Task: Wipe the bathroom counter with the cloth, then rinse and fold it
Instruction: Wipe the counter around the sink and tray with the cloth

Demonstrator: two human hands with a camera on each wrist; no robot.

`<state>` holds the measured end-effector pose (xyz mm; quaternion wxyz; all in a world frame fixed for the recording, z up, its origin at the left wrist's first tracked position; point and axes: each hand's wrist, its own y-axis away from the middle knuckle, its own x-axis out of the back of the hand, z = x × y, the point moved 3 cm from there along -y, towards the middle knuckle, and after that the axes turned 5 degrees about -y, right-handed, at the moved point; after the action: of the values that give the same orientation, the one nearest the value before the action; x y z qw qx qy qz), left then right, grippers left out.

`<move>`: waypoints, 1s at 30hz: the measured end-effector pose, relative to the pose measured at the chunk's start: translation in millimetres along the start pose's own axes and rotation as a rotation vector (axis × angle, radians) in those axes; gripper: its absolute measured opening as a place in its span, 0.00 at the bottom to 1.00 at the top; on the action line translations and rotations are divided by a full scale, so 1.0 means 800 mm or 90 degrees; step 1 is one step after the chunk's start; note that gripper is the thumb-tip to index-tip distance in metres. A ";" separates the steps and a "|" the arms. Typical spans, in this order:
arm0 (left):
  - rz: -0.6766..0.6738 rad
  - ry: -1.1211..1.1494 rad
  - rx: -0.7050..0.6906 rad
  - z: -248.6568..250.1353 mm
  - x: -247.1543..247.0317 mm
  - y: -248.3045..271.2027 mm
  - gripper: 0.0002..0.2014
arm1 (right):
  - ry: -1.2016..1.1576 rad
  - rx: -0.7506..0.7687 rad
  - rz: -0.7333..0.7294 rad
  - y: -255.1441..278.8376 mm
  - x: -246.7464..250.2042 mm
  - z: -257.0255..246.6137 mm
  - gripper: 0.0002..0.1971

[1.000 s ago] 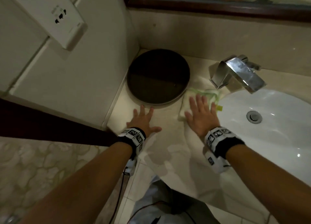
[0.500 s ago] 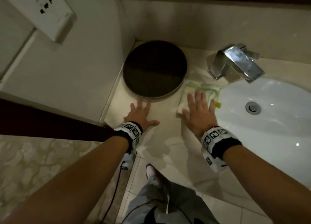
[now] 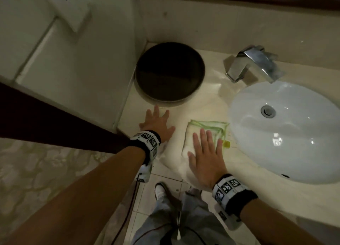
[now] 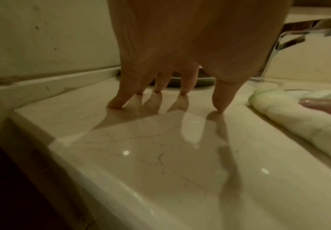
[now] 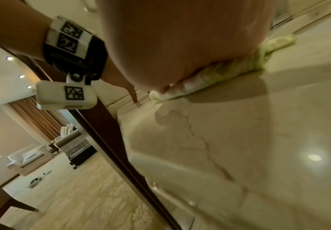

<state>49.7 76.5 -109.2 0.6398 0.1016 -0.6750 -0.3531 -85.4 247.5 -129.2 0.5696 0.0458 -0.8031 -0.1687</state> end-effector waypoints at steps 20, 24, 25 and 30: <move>0.042 0.061 -0.113 -0.082 -0.040 0.083 0.32 | 0.027 -0.117 -0.057 -0.082 0.041 -0.014 0.34; 0.099 0.086 -0.128 -0.086 -0.049 0.088 0.30 | 0.018 -0.106 -0.078 -0.042 0.019 -0.048 0.33; 0.110 0.096 -0.133 -0.090 -0.051 0.091 0.29 | 0.012 -0.101 -0.083 -0.037 0.012 -0.057 0.33; 0.167 0.088 -0.165 -0.112 -0.060 0.108 0.26 | 0.021 -0.118 -0.080 -0.039 0.002 -0.074 0.33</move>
<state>168.5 136.8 -100.9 0.7326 -0.0462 -0.5861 -0.3430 -34.5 205.1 -120.0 0.5732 0.0455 -0.7699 -0.2770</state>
